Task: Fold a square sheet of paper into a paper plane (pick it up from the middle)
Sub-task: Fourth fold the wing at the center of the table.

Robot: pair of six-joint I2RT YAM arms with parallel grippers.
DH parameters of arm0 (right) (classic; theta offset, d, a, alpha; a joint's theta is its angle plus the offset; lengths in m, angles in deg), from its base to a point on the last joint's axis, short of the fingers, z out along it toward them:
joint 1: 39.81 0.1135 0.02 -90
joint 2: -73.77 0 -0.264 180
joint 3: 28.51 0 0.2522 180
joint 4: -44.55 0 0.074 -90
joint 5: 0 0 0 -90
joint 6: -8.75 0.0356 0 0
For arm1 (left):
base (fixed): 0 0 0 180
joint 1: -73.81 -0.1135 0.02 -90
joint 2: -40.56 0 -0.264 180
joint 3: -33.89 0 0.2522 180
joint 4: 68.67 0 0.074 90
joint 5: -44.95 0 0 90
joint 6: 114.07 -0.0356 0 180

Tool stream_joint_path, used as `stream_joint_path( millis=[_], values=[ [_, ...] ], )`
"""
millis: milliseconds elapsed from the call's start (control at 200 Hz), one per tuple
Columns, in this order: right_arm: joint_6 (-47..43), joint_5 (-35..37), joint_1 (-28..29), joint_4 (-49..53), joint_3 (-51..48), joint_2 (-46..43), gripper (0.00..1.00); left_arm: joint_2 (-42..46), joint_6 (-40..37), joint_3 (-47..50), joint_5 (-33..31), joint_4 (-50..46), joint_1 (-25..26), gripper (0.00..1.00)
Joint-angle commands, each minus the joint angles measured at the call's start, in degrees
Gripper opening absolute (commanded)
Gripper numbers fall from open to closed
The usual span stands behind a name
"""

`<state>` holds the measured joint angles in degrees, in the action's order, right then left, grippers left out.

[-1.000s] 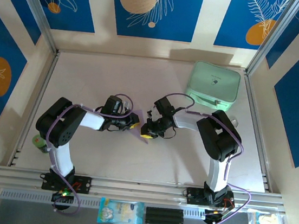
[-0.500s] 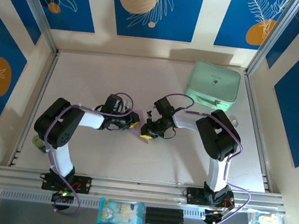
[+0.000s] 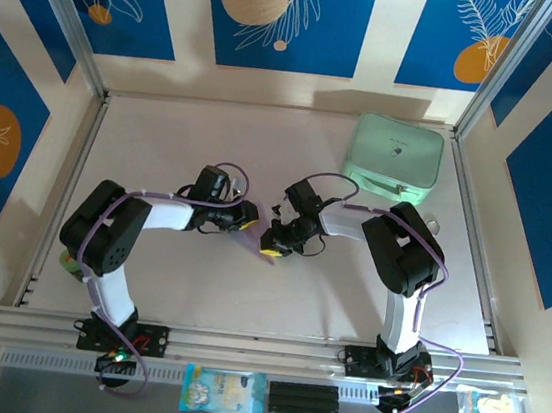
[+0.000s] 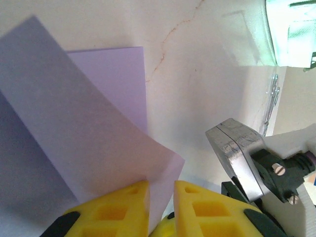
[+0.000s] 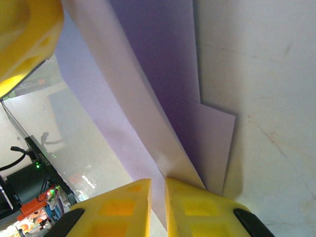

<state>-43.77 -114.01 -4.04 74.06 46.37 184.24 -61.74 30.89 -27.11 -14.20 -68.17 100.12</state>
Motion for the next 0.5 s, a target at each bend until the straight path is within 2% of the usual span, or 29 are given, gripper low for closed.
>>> stream_joint_path(
  millis=[0, 495],
  values=[
    [-1.0, -1.2, -0.3, 2.2, -0.1, -1.4, 0.17, -1.8, -1.5, -1.6, -0.6, -1.7, -0.6, 0.2],
    [0.4, -2.6, -0.2, 3.4, -4.5, -7.1, 0.18, -3.0, -1.5, -1.5, -0.8, -1.8, -0.8, 0.2]
  ],
)
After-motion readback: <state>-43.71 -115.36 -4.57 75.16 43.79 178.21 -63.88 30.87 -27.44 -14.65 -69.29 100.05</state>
